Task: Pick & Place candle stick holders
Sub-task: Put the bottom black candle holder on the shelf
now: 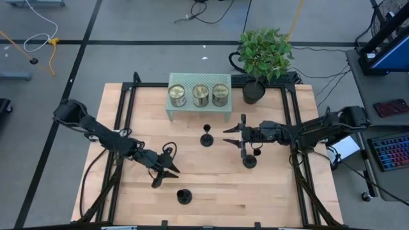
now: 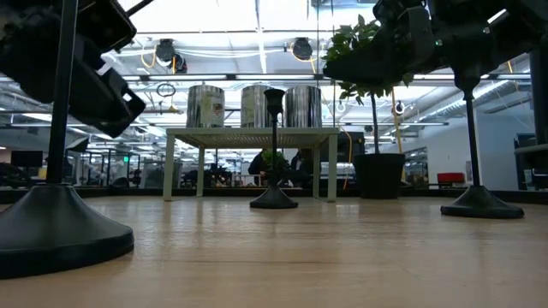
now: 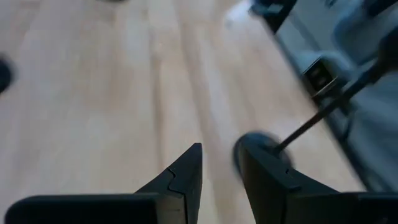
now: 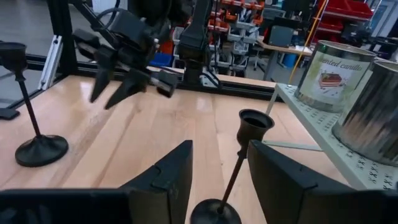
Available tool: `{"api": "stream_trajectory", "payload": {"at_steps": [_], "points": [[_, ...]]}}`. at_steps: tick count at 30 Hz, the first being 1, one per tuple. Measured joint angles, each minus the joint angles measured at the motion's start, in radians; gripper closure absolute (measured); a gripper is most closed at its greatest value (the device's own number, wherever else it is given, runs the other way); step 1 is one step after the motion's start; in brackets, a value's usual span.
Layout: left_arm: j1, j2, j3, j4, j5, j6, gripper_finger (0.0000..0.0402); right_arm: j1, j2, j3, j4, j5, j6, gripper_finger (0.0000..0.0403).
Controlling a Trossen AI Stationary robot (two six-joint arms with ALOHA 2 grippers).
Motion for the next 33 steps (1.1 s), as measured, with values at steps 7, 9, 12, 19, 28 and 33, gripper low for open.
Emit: {"api": "stream_trajectory", "payload": {"at_steps": [7, 9, 12, 19, 28, 33], "points": [[-0.035, 0.057, 0.0, 0.104, 0.026, 0.008, 0.0247, 0.0, 0.0, 0.0, 0.002, -0.001, -0.065, 0.0257], [-0.051, 0.058, 0.0, 0.105, 0.026, 0.016, 0.0235, 0.0, 0.0, 0.0, 0.013, -0.001, -0.079, 0.0257], [-0.077, 0.058, 0.0, 0.124, 0.027, 0.033, 0.0225, 0.0, 0.0, 0.0, 0.025, -0.001, -0.082, 0.0257], [-0.126, 0.089, 0.001, 0.237, -0.005, 0.036, 0.023, 0.0, 0.0, 0.0, 0.024, -0.001, -0.082, 0.0257], [-0.131, 0.258, 0.064, 0.333, 0.0, 0.049, 0.0239, 0.0, 0.0, 0.0, 0.024, -0.001, -0.083, 0.0257], [-0.131, 0.295, 0.118, 0.322, 0.027, 0.13, 0.0238, 0.0, 0.0, 0.0, 0.026, -0.001, -0.083, 0.0257]]}}
